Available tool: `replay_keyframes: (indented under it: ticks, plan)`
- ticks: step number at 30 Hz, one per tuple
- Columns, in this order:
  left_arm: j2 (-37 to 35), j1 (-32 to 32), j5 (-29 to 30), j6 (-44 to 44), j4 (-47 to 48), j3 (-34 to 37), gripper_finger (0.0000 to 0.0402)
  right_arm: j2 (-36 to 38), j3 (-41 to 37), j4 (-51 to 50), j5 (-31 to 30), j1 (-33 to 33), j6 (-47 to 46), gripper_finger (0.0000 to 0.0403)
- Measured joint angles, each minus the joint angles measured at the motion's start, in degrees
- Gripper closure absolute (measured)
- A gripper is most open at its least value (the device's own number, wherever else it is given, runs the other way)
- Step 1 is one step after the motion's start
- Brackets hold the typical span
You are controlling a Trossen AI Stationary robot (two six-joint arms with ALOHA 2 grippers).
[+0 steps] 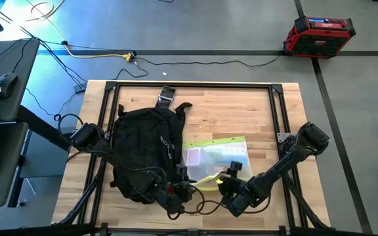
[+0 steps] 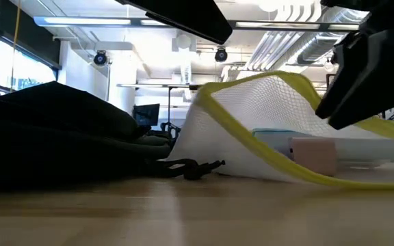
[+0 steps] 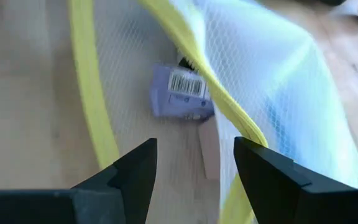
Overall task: Unpack backpack
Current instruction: Remove the pink charger adapter from the green zip bag
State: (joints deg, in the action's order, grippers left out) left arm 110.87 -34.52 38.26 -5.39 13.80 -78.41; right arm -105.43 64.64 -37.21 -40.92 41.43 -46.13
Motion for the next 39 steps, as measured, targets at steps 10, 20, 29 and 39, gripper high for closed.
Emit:
replay_keyframes:
  ticks: [10, 20, 29, 39]
  plan:
    - [0.0, 0.04, -0.45, -0.39, 0.09, 0.0, 0.0257, 0.0, -0.2, 18.73, 18.96, 0.7, 13.35, 0.0203]
    - [0.0, 0.04, -0.48, -0.5, 0.2, 0.0, 0.0257, -2.56, -0.16, 8.45, 0.75, -1.35, 7.46, 0.0204]
    - [0.0, 0.13, -0.51, -0.49, 0.54, 0.0, 0.0257, -2.58, -0.18, -0.4, 2.95, -6.18, 9.02, 0.0177]
    - [0.02, 0.38, -2.18, -0.46, 0.83, 0.0, 0.0257, -2.58, -0.18, -4.53, 4.53, -11.07, 15.1, 0.0118]
